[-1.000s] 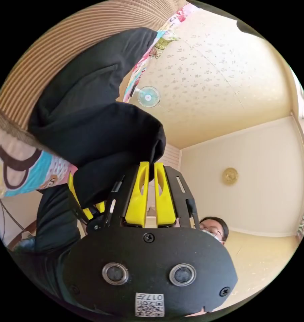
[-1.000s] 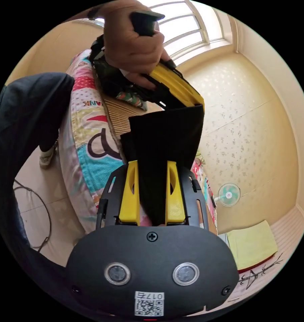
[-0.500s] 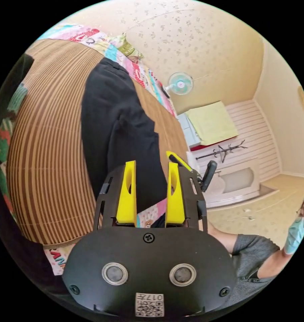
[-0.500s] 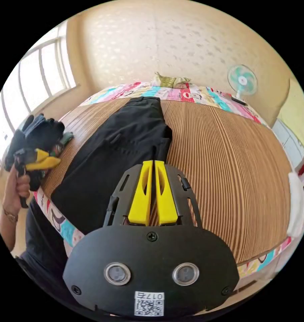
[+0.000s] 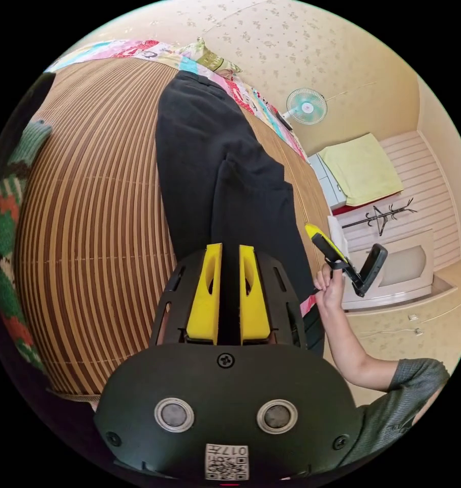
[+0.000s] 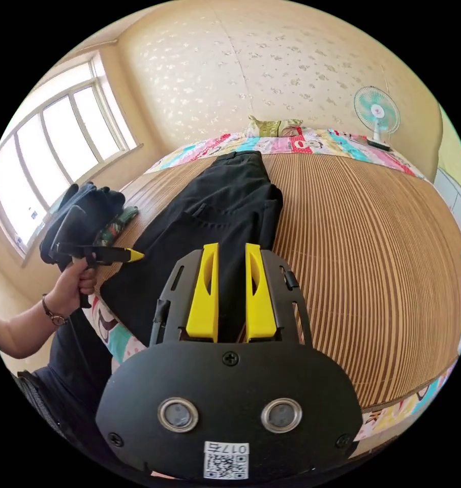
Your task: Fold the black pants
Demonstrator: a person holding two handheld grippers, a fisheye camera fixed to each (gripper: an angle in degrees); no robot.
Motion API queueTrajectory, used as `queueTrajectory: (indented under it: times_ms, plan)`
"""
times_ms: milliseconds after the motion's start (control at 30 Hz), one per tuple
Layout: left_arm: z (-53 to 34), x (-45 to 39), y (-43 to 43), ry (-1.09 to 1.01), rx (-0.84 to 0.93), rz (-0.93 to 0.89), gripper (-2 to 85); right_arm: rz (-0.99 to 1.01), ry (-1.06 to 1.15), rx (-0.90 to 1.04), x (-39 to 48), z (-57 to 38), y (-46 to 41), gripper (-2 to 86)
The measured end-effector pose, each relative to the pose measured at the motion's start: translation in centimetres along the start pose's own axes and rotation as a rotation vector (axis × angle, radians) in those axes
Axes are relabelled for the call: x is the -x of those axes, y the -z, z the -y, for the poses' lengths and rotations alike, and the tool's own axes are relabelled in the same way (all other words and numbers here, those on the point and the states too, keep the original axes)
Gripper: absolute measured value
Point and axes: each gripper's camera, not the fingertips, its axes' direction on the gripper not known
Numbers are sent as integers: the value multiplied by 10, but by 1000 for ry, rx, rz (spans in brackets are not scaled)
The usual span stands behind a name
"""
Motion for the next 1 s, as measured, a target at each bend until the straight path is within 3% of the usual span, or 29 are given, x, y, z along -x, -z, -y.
queueTrajectory:
  times_ms: [100, 267, 400, 533, 633, 733, 867, 1000]
  plan:
    - [1, 2, -14, 30, 19, -16, 5, -85, 50, 207, 11, 12, -47, 103]
    - [-3, -12, -18, -29, 42, -80, -8, -130, 94, 282, 19, 25, -54, 61]
    - [-20, -54, 2, -148, -23, -186, -9, -73, 84, 244, 15, 30, -27, 26]
    - [-17, -70, 26, -170, -122, 2, -8, 10, 33, 20, 3, 30, 24, 16]
    - [0, -61, 20, -165, -113, 34, -2, -112, 140, -148, 8, 26, 35, 15]
    - [11, -46, -7, -126, -43, -5, 41, -281, 86, -37, -7, 38, -8, 17]
    - [7, -32, -30, -79, -27, 70, 97, -222, -57, 162, -48, 37, -65, 29]
    - [4, 0, -26, 3, -37, 31, 139, -174, -65, 129, -57, 35, -49, 59]
